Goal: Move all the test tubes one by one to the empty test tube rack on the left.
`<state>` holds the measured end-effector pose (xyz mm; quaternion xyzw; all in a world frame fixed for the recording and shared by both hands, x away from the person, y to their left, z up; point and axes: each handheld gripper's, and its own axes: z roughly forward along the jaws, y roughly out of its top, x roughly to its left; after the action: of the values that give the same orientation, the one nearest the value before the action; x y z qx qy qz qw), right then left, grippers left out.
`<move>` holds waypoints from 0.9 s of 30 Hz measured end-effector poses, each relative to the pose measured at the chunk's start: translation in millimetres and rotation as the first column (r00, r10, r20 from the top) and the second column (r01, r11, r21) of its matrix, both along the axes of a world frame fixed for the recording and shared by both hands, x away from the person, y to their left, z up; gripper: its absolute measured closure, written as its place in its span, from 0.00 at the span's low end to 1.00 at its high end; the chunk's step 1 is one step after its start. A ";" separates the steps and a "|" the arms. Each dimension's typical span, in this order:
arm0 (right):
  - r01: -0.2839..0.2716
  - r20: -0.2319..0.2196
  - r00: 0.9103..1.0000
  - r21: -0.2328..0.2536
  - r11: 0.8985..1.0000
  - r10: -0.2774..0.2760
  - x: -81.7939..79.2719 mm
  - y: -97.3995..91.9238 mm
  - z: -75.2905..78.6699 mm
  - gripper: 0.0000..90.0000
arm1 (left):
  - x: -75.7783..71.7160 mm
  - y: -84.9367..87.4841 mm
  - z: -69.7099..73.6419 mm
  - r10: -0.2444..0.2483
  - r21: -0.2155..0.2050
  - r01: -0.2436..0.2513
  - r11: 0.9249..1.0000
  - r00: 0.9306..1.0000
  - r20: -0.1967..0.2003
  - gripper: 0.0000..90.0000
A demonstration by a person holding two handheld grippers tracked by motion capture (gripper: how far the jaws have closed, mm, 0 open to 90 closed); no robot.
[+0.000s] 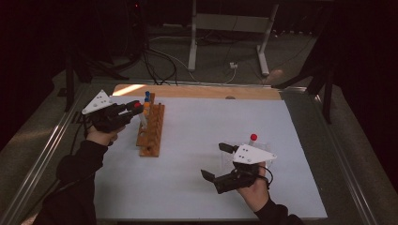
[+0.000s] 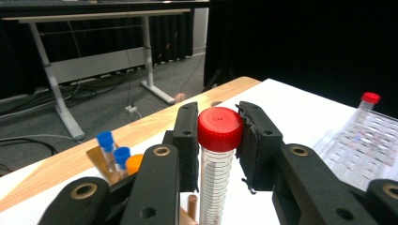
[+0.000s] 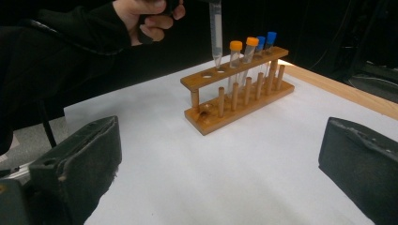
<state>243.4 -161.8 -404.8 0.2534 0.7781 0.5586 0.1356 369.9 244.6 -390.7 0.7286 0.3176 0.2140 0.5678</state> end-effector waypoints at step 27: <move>-0.038 0.121 0.992 0.048 0.998 0.032 -5.2 -4.0 0.0 0.00 | 13.1 -2.0 -50.4 0.048 0.017 -0.047 0.999 0.995 -0.088 0.80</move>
<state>238.2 -165.8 -404.9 0.2091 0.7585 0.5945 0.1658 383.0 242.6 -441.1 0.7338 0.3578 0.1974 0.5427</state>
